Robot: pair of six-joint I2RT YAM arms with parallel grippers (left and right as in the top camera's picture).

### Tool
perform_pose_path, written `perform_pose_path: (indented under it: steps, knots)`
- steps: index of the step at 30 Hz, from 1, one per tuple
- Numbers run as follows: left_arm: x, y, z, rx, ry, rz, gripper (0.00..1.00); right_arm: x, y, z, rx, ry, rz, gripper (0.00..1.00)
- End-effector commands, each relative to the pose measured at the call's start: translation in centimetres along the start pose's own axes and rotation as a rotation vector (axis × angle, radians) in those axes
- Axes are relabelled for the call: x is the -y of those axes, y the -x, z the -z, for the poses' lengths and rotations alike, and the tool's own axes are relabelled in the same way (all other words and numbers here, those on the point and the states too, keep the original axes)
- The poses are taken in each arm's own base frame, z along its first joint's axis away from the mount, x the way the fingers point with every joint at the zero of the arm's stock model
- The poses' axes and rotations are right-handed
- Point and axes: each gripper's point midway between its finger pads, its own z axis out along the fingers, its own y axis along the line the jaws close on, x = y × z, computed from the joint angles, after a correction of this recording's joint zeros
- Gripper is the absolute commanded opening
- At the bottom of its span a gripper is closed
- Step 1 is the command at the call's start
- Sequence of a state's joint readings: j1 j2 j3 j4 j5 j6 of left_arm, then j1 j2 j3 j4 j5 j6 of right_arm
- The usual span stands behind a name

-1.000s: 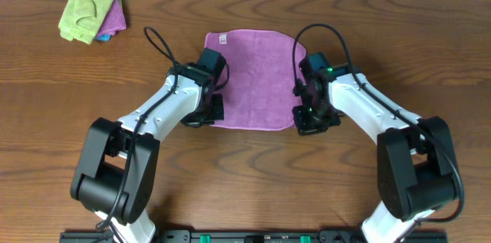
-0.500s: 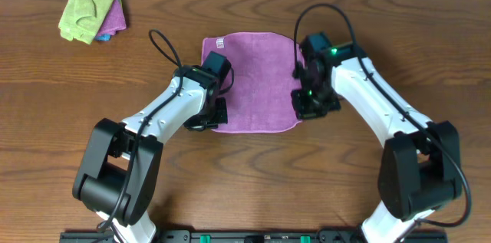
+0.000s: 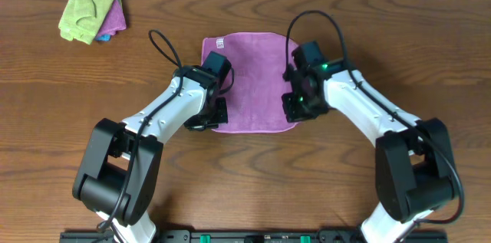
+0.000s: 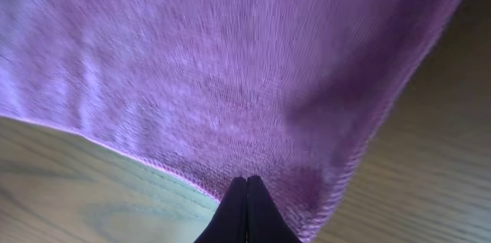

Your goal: Fold the cloth

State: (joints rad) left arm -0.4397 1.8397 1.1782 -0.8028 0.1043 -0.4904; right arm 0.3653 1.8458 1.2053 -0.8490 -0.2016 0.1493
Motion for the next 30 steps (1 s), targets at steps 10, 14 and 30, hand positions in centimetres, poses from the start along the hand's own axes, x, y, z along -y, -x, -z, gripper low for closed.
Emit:
perform_pose_path:
  steps: [10,14,30]
  knots:
    - [-0.1,0.0,0.1,0.01,0.003,0.004,0.06,1.3,-4.4,-3.7,-0.088,-0.023,-0.029,0.01]
    - [-0.2,0.0,0.1,0.008,0.008,0.004,0.06,2.2,-4.3,-3.6,-0.08,-0.074,-0.045,0.02]
    - [-2.0,-1.6,0.2,-0.05,0.091,0.011,0.06,2.9,-5.9,-2.0,-0.165,-0.132,-0.07,0.01]
